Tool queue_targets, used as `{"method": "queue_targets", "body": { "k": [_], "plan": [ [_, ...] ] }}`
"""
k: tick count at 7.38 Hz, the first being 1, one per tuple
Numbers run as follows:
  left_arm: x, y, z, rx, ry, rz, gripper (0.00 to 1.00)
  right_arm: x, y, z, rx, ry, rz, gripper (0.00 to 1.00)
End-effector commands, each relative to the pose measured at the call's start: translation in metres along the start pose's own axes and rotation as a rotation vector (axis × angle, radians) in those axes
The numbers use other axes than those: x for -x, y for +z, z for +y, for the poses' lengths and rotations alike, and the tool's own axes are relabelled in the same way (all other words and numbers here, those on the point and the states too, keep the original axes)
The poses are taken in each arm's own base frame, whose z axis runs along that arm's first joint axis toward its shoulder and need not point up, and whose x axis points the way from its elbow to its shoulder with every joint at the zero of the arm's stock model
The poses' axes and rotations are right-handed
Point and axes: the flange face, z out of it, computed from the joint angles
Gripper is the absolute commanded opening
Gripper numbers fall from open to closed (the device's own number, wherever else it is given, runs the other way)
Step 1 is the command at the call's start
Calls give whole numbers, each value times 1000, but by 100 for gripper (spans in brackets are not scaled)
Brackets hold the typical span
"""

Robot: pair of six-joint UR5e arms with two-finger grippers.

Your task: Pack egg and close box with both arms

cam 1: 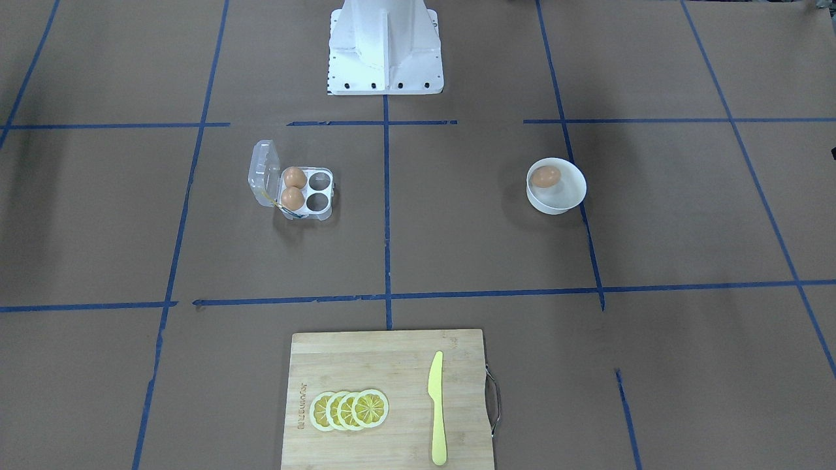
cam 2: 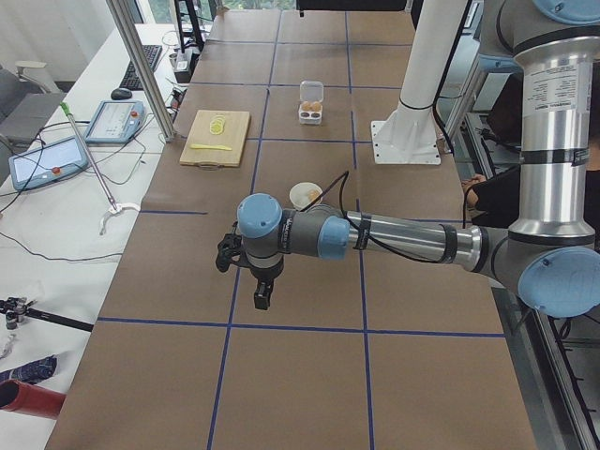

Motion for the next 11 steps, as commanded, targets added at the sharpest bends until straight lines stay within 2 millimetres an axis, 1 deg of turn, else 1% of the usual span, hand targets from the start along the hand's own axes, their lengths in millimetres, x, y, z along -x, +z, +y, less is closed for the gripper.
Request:
{"method": "queue_targets", "body": {
  "k": [1,6,7,11],
  "plan": [
    [3,3,4,-4,47,5,100,0,0,0,0,1,0,100],
    [0,0,0,-16,61,5,100,0,0,-2,0,1,0,100],
    [2,2,2,-11,57,0,100,0,0,-2,-1,0,0,100],
    [-5,-5,0,-25,59,7,100,0,0,-2,-1,0,-1,100]
  ]
}}
